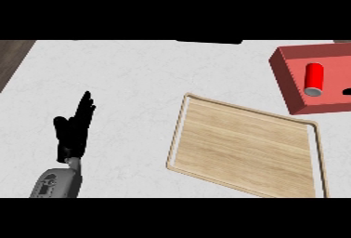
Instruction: Pick the can from the tray and place it in the cardboard box
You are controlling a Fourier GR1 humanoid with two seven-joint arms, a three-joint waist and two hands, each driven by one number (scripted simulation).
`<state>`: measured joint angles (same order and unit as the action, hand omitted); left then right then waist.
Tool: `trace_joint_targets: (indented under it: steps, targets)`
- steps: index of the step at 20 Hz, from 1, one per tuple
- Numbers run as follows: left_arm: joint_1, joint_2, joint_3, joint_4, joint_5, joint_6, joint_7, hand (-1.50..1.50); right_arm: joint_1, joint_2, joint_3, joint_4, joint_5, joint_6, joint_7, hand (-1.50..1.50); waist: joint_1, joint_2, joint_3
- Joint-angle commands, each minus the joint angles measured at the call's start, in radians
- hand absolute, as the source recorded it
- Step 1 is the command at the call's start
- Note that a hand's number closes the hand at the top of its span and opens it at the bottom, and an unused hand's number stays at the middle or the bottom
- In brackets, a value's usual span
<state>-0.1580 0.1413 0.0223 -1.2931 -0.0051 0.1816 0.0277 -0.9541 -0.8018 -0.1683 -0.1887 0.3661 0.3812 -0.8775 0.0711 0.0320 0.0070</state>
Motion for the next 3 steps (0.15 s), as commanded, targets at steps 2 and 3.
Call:
trace_joint_targets:
  steps: [2,3]
  targets:
    - [-0.007,-0.019,-0.015,-0.016,-0.020,0.029,0.011,0.00,-0.033,-0.063,-0.078,0.068,-0.090,0.260,-0.025,-1.50,0.000,0.002,0.002]
    - [0.010,-0.022,-0.007,0.007,-0.001,0.008,-0.015,0.00,-0.018,-0.060,-0.097,0.080,-0.110,0.252,-0.020,-1.50,-0.003,0.005,0.001]
